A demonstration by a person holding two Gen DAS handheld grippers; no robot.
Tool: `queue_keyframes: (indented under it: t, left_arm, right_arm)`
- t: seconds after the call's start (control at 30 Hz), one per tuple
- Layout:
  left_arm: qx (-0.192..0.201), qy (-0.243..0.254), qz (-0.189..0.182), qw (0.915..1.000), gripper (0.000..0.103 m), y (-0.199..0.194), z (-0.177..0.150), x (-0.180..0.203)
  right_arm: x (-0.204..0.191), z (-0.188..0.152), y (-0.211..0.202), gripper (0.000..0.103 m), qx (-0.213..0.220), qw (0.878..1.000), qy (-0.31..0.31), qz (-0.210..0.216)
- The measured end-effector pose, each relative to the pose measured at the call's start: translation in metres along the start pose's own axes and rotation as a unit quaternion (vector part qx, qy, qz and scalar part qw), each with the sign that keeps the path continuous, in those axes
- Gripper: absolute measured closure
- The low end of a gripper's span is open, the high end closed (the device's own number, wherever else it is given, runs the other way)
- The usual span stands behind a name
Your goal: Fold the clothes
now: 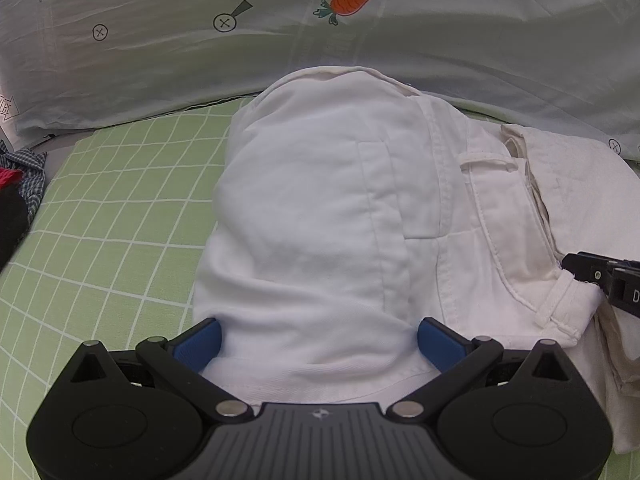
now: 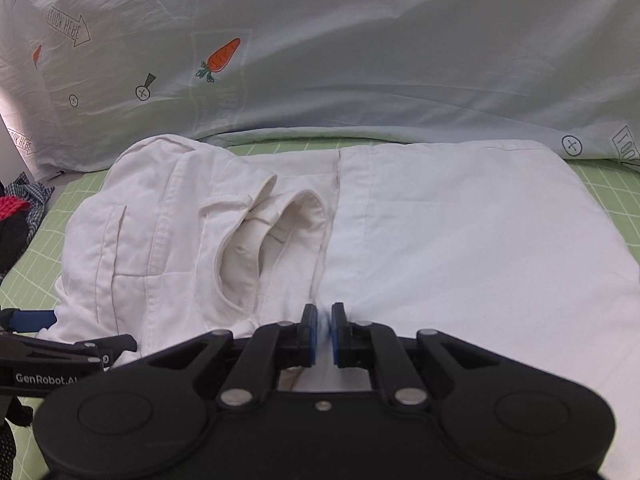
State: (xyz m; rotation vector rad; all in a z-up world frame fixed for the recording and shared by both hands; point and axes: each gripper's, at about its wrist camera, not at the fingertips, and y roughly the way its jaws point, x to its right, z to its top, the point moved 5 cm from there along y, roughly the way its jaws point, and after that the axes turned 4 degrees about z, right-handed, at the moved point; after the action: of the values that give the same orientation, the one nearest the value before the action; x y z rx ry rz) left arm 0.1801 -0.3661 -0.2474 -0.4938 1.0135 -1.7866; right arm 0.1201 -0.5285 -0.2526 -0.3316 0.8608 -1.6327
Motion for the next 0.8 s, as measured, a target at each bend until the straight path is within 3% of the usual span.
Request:
queue_keyframes:
  t: [0.07, 0.13, 0.3, 0.53, 0.63, 0.8]
  left_arm:
    - [0.0, -0.001, 0.0, 1.0, 0.0, 0.0, 0.0, 0.0]
    - [0.0, -0.001, 0.0, 1.0, 0.0, 0.0, 0.0, 0.0]
    - [-0.001, -0.002, 0.001, 1.0, 0.0, 0.0, 0.001, 0.0]
    - [-0.004, -0.001, 0.002, 1.0, 0.0, 0.001, 0.002, 0.0]
    - [-0.006, -0.001, 0.002, 1.0, 0.0, 0.001, 0.003, 0.0]
    - [-0.007, 0.0, 0.002, 1.0, 0.0, 0.002, 0.002, 0.0]
  right_arm:
    - [0.004, 0.002, -0.01, 0.081, 0.006, 1.0, 0.017, 0.018]
    - [0.009, 0.003, -0.025, 0.059, 0.027, 0.999, 0.025, 0.022]
    - [0.041, 0.007, -0.058, 0.047, 0.07, 0.996, 0.038, -0.027]
    - [0.125, 0.003, -0.075, 0.034, 0.056, 0.986, 0.08, -0.137]
    - [0.146, -0.002, -0.077, 0.027, 0.045, 0.983, 0.101, -0.144]
    - [0.166, -0.009, -0.068, 0.018, 0.034, 0.981, 0.152, -0.112]
